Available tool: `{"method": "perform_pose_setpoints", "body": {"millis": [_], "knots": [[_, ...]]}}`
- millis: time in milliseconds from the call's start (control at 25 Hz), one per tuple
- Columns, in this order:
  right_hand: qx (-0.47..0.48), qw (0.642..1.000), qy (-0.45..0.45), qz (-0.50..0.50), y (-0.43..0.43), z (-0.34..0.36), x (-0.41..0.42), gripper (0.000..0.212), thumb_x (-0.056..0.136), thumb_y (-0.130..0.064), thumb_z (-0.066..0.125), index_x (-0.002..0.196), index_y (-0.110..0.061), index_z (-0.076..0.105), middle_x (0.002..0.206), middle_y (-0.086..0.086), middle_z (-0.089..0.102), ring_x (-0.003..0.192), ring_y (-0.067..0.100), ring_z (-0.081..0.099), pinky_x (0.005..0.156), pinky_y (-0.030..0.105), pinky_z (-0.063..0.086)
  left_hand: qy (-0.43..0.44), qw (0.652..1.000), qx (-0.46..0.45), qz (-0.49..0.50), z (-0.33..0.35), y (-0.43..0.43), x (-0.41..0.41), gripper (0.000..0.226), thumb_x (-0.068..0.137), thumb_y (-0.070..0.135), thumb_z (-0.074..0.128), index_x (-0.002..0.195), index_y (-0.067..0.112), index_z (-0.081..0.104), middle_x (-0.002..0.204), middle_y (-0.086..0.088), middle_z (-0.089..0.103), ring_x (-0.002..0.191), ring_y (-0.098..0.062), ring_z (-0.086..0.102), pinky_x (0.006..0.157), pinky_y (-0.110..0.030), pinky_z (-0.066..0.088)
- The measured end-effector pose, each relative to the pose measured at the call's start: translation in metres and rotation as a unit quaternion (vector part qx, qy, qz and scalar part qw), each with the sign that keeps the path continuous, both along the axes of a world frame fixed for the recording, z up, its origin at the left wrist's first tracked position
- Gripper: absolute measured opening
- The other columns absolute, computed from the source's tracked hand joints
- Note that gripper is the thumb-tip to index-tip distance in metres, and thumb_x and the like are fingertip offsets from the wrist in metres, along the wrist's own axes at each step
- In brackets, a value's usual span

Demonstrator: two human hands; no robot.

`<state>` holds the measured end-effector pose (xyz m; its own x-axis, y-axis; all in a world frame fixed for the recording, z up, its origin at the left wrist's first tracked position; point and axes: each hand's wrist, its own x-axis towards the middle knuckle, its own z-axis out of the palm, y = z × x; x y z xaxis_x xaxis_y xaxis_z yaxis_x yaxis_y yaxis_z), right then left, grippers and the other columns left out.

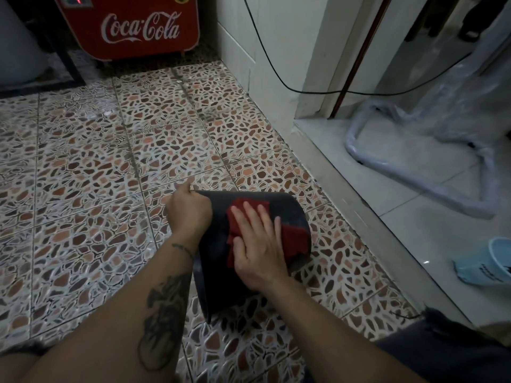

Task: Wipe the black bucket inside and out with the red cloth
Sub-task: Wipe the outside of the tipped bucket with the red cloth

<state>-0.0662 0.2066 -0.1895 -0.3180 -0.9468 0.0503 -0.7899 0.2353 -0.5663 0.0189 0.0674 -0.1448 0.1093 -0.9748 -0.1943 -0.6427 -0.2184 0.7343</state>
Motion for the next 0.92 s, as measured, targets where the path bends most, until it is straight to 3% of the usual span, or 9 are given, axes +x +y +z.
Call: {"method": "perform_pose_setpoints", "body": {"millis": [160, 240, 320, 400, 560, 800, 920], "knots": [[0.014, 1.0, 0.014, -0.003, -0.015, 0.002, -0.027, 0.061, 0.097, -0.042, 0.025, 0.157, -0.032, 0.024, 0.168, -0.005, 0.018, 0.154, 0.017, 0.004, 0.123, 0.046, -0.008, -0.055, 0.988, -0.117, -0.087, 0.002, 0.022, 0.005, 0.047, 0.089, 0.017, 0.04, 0.134, 0.012, 0.053, 0.14, -0.011, 0.054, 0.123, -0.031, 0.051, 0.099, -0.04, 0.041], [0.032, 0.999, 0.016, -0.036, -0.026, -0.001, -0.044, 0.061, 0.097, -0.043, 0.024, 0.157, -0.031, 0.026, 0.167, -0.004, 0.021, 0.154, 0.018, 0.008, 0.124, 0.047, -0.004, -0.086, 0.975, -0.153, -0.139, 0.0, 0.042, 0.008, 0.051, 0.092, 0.02, 0.039, 0.141, 0.011, 0.046, 0.154, -0.003, 0.039, 0.13, -0.025, 0.045, 0.102, -0.038, 0.038], [0.058, 0.995, 0.032, -0.073, -0.028, -0.004, -0.065, 0.061, 0.098, -0.044, 0.021, 0.156, -0.028, 0.027, 0.166, -0.001, 0.024, 0.153, 0.02, 0.012, 0.124, 0.048, 0.001, -0.094, 0.971, -0.155, -0.154, -0.004, 0.058, 0.012, 0.053, 0.096, 0.021, 0.039, 0.148, 0.013, 0.037, 0.162, 0.005, 0.023, 0.13, -0.02, 0.044, 0.096, -0.031, 0.038], [0.098, 0.988, 0.052, -0.105, -0.026, -0.007, -0.087, 0.059, 0.101, -0.044, 0.02, 0.157, -0.027, 0.025, 0.167, 0.0, 0.024, 0.153, 0.022, 0.013, 0.124, 0.051, 0.005, -0.091, 0.973, -0.147, -0.154, -0.006, 0.062, 0.013, 0.049, 0.097, 0.019, 0.038, 0.146, 0.012, 0.039, 0.163, 0.008, 0.019, 0.123, -0.02, 0.05, 0.085, -0.025, 0.034], [0.137, 0.979, 0.05, -0.139, -0.026, 0.001, -0.088, 0.057, 0.103, -0.039, 0.025, 0.159, -0.026, 0.022, 0.168, 0.002, 0.02, 0.154, 0.025, 0.012, 0.124, 0.052, 0.006, -0.099, 0.977, -0.104, -0.156, 0.0, 0.042, 0.006, 0.046, 0.096, 0.016, 0.035, 0.141, 0.009, 0.045, 0.163, 0.007, 0.02, 0.125, -0.027, 0.049, 0.096, -0.036, 0.04], [0.017, 0.998, 0.025, 0.049, -0.003, 0.0, -0.003, 0.066, 0.097, -0.043, 0.031, 0.159, -0.039, 0.008, 0.17, -0.006, 0.004, 0.155, 0.017, -0.008, 0.122, 0.046, -0.011, -0.129, 0.977, -0.07, -0.155, 0.005, 0.016, 0.001, 0.049, 0.09, 0.018, 0.036, 0.136, 0.01, 0.051, 0.16, 0.005, 0.027, 0.126, -0.033, 0.047, 0.098, -0.043, 0.041], [0.025, 0.997, 0.067, 0.03, -0.001, -0.011, -0.024, 0.062, 0.1, -0.048, 0.027, 0.158, -0.045, 0.003, 0.17, -0.008, 0.001, 0.154, 0.014, -0.012, 0.122, 0.049, -0.01, -0.113, 0.979, -0.083, -0.15, 0.005, 0.012, 0.005, 0.046, 0.093, 0.019, 0.037, 0.136, 0.013, 0.053, 0.159, 0.006, 0.03, 0.13, -0.028, 0.045, 0.103, -0.04, 0.038]]}}
